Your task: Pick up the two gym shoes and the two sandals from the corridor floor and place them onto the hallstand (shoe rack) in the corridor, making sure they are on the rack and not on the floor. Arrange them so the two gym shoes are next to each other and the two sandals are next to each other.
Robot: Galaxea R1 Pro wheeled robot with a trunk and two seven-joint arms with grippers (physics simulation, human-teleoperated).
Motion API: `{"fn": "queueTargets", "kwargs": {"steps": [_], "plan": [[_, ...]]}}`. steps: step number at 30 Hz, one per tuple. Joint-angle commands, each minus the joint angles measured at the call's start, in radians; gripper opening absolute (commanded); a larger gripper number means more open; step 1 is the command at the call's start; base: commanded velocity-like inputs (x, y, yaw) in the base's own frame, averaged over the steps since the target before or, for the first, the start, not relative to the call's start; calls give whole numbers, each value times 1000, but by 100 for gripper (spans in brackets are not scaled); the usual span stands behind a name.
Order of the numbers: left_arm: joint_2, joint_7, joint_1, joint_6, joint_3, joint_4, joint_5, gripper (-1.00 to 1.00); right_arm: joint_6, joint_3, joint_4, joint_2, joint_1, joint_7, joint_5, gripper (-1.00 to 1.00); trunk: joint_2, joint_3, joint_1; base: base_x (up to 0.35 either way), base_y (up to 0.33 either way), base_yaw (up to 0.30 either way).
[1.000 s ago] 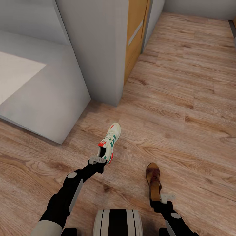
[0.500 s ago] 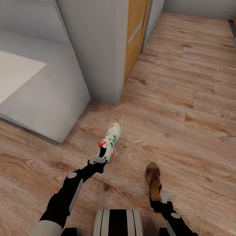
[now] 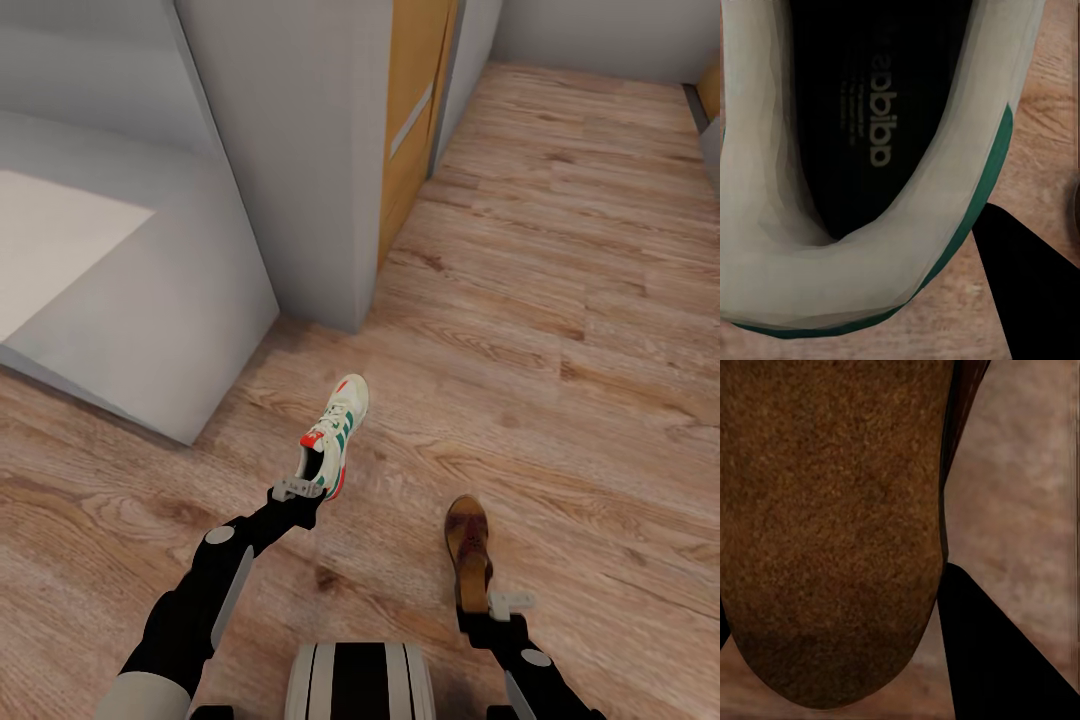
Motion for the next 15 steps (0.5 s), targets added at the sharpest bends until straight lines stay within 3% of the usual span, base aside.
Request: {"fn": "queueTargets", "kwargs": {"steps": [1,15], "plan": [[0,-5,0,5,1,-1,-6,-100,3,0,-1,0,0,-2,-3,-100,0,5,-1,0,0,0],[1,-5,0,5,3,-1,-5,-100,17,-3,-36,0,0,-2,-4,-100,3,70,-7,0,0,0]]}}
